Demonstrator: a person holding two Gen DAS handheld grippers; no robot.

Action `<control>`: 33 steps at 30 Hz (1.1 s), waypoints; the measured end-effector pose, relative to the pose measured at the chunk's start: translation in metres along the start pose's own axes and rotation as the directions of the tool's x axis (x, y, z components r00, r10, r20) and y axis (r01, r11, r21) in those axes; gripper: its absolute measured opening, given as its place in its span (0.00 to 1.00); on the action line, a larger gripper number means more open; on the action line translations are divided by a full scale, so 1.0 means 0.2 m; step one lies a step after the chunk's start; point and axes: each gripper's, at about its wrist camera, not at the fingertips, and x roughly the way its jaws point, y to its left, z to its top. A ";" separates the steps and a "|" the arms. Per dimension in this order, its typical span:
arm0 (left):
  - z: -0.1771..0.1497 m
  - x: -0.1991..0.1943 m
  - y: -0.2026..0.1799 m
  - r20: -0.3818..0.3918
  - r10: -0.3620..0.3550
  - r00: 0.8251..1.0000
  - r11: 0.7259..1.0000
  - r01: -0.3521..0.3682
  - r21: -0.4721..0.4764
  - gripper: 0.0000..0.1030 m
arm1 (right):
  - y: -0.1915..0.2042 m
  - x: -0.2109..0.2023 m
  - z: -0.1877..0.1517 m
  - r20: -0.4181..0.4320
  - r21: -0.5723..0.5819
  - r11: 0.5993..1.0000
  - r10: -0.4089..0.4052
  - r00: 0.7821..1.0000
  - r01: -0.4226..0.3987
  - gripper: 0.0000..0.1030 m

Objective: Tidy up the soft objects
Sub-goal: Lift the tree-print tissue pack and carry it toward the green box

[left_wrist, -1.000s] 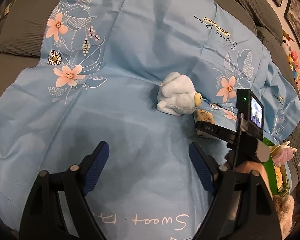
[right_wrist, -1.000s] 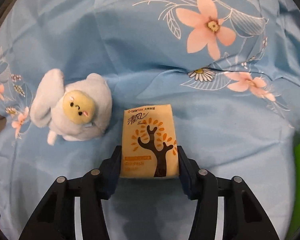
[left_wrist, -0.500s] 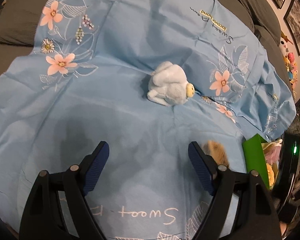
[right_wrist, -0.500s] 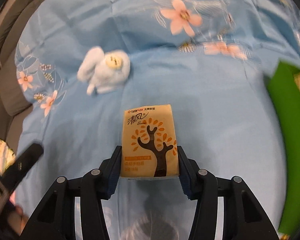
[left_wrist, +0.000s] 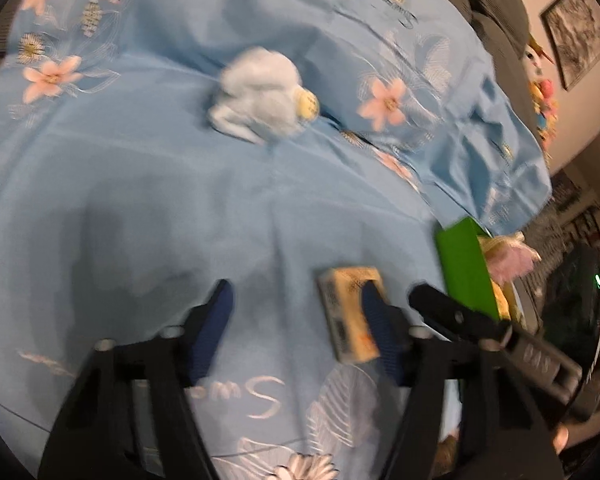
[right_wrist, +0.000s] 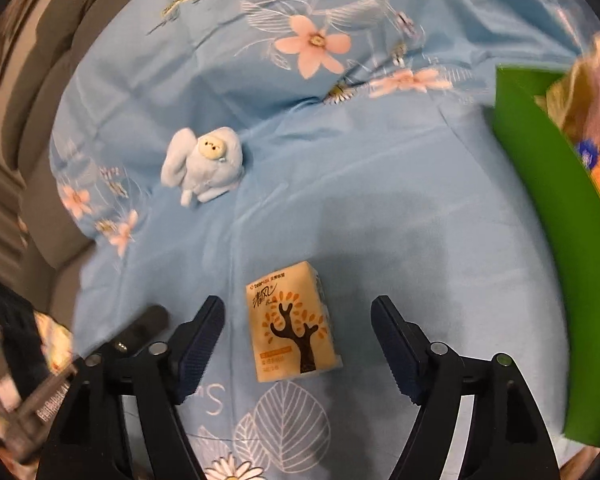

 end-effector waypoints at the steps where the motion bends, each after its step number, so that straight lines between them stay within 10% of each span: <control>1: -0.02 0.02 -0.02 -0.018 -0.021 1.000 1.000 0.022 0.010 0.37 | -0.02 0.01 0.01 -0.008 0.024 0.999 0.032 0.999 -0.032 0.74; 10: -0.14 0.21 -0.18 -0.161 -0.200 0.966 0.977 0.209 0.044 0.26 | -0.08 0.15 0.00 -0.092 0.085 0.989 0.132 0.987 -0.124 0.54; 17: -0.17 0.23 -0.24 -0.149 -0.177 0.973 0.975 0.194 0.105 0.19 | -0.13 0.15 0.00 -0.081 0.098 0.989 0.119 0.990 -0.111 0.45; 25: -0.15 0.09 -0.54 -0.060 -0.265 0.962 0.928 0.272 0.253 0.19 | -0.24 -0.30 0.09 0.129 0.114 0.983 0.130 0.983 -0.145 0.45; 33: -0.16 0.15 -1.01 -0.115 -0.405 0.907 0.831 0.417 0.368 0.19 | -0.53 -0.70 0.14 0.342 0.192 0.981 -0.030 0.939 -0.039 0.45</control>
